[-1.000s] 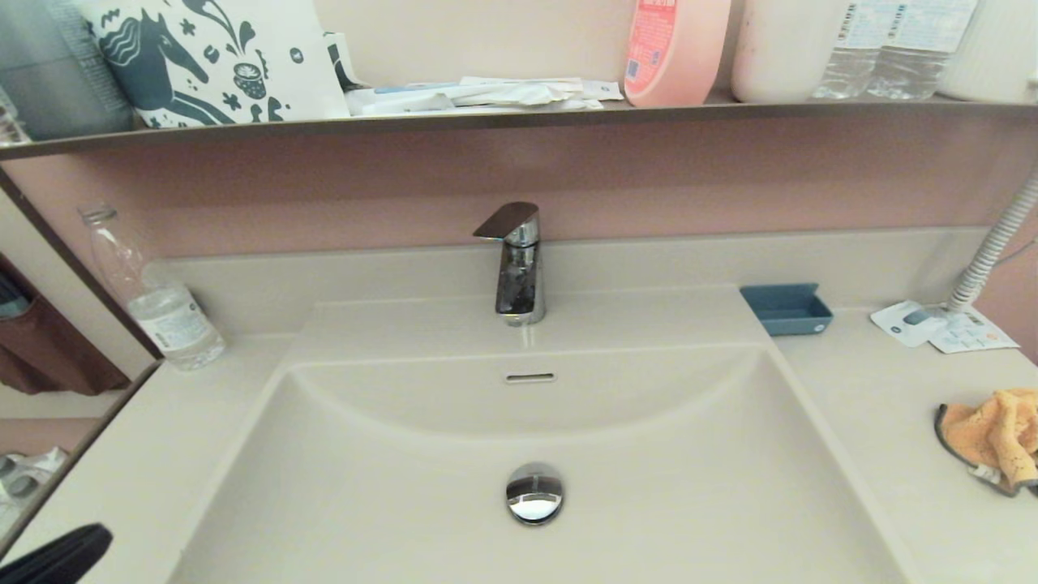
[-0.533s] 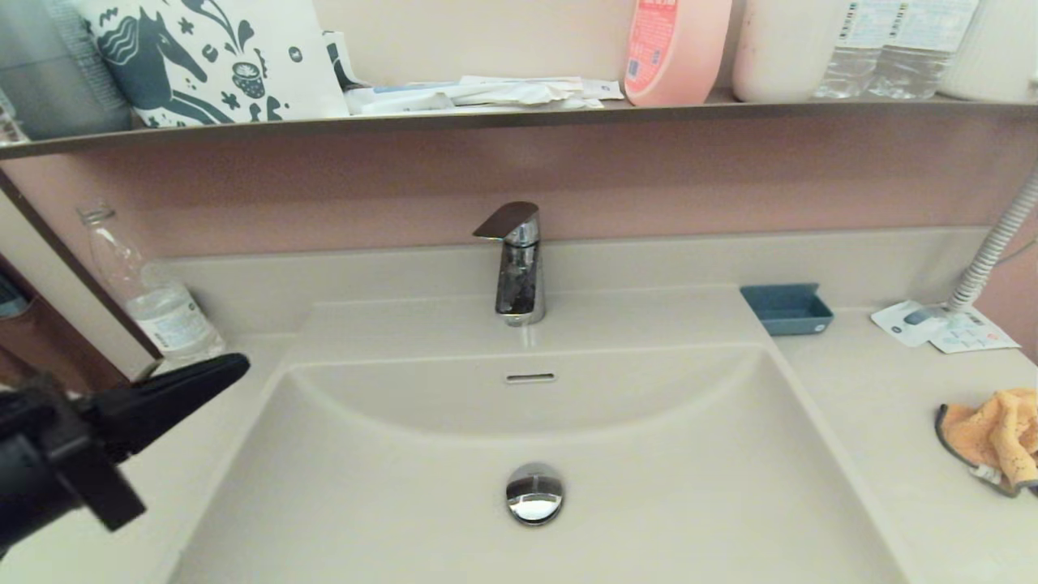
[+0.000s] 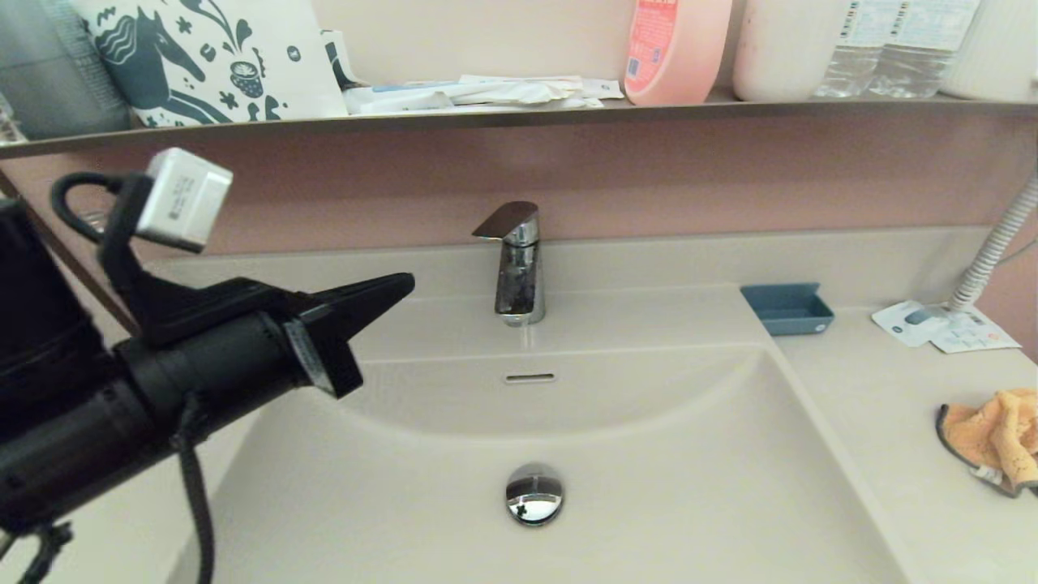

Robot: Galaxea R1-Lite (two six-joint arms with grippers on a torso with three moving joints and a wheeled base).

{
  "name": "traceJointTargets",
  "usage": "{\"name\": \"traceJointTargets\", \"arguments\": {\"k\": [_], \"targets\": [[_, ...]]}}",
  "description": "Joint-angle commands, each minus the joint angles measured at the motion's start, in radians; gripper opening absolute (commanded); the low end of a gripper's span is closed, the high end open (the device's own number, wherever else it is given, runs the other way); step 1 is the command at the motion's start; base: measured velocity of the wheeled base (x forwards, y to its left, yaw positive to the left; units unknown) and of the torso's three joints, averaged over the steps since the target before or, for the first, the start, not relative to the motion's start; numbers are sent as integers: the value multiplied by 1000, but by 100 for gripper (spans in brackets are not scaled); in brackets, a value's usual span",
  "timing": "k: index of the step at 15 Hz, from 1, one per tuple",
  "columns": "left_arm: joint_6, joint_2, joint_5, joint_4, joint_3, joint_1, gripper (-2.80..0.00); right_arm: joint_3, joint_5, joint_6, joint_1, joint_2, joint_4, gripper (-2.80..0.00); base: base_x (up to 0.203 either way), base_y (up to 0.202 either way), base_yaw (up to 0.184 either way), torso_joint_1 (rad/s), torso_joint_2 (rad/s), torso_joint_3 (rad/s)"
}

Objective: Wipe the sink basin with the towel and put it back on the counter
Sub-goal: Turn on the faucet

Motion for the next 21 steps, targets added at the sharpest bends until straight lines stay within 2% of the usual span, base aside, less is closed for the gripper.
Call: {"name": "traceJointTargets", "arguments": {"k": [1,5,7,14,17,21], "targets": [[0,119,14,-27,-42,-27,-280,0,0,0,0,0,1,-280,0,0,0,0,0,0],[64,229,35,-47,-107,-27,-280,0,0,0,0,1,0,-280,0,0,0,0,0,0],[75,264,41,-49,-130,-30,-280,0,0,0,0,0,0,-280,0,0,0,0,0,0],[75,331,43,-50,-234,-13,-280,0,0,0,0,1,0,-280,0,0,0,0,0,0],[73,380,49,-124,-263,-29,-280,0,0,0,0,0,1,-280,0,0,0,0,0,0],[66,408,69,-148,-351,-38,-280,0,0,0,0,0,0,-280,0,0,0,0,0,0]]}}
